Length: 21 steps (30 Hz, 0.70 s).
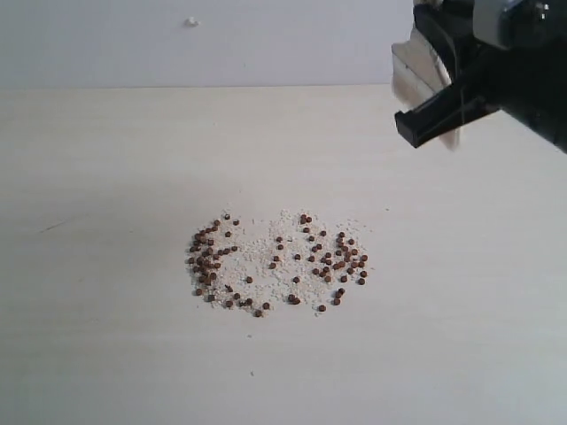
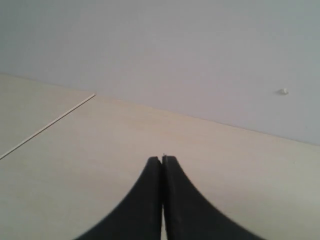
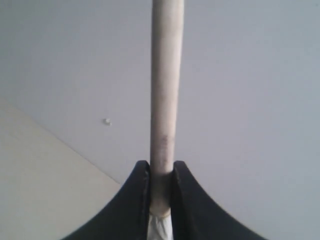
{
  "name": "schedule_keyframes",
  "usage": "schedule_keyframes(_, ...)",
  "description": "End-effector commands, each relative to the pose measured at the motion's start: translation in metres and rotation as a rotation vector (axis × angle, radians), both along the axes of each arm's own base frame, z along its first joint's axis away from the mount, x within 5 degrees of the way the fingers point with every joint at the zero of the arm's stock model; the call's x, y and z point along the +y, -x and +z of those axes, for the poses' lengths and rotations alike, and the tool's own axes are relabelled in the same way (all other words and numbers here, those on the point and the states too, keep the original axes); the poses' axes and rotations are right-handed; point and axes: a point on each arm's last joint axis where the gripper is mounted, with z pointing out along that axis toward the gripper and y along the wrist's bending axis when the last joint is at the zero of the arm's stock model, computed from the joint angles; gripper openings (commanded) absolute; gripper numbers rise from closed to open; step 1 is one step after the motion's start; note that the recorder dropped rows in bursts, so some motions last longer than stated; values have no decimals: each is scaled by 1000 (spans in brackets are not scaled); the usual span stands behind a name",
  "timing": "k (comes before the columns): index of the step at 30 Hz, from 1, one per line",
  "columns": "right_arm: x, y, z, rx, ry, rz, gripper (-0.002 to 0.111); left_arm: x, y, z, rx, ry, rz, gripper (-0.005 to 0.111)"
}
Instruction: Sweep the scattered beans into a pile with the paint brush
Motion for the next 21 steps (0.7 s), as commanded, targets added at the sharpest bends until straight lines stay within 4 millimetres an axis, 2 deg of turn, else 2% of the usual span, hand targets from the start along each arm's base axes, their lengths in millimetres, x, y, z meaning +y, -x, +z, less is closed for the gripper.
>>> schedule_keyframes(1,8,12,50,-20,68,-62,0,1,0,0,-4,-4,7,0)
schedule_keyframes(3,2,13,48,50,175,-184,0,2,1,0,-4,-4,24,0)
schedule_keyframes(5,-10,12,33,157,174,-410,0,3,1,0,-4,-4,52,0)
schedule_keyframes(6,-10,15,25,159,194,-446,0,4,1,0,-4,-4,59,0)
schedule_keyframes(8,0,25,8,161,168,-405,0,4,1,0,-4,-4,60,0)
schedule_keyframes(11,5,34,-15,166,82,-424,0,4,1,0,-4,-4,60,0)
schedule_keyframes(14,32,41,-45,152,25,-268,0,4,1,0,-4,-4,60,0)
schedule_keyframes(15,38,39,-55,177,17,-269,0,4,1,0,-4,-4,60,0)
schedule_keyframes(18,42,26,-89,122,86,-438,0,4,1,0,-4,-4,60,0)
schedule_keyframes(21,65,16,-127,165,75,-375,0,4,1,0,-4,-4,60,0)
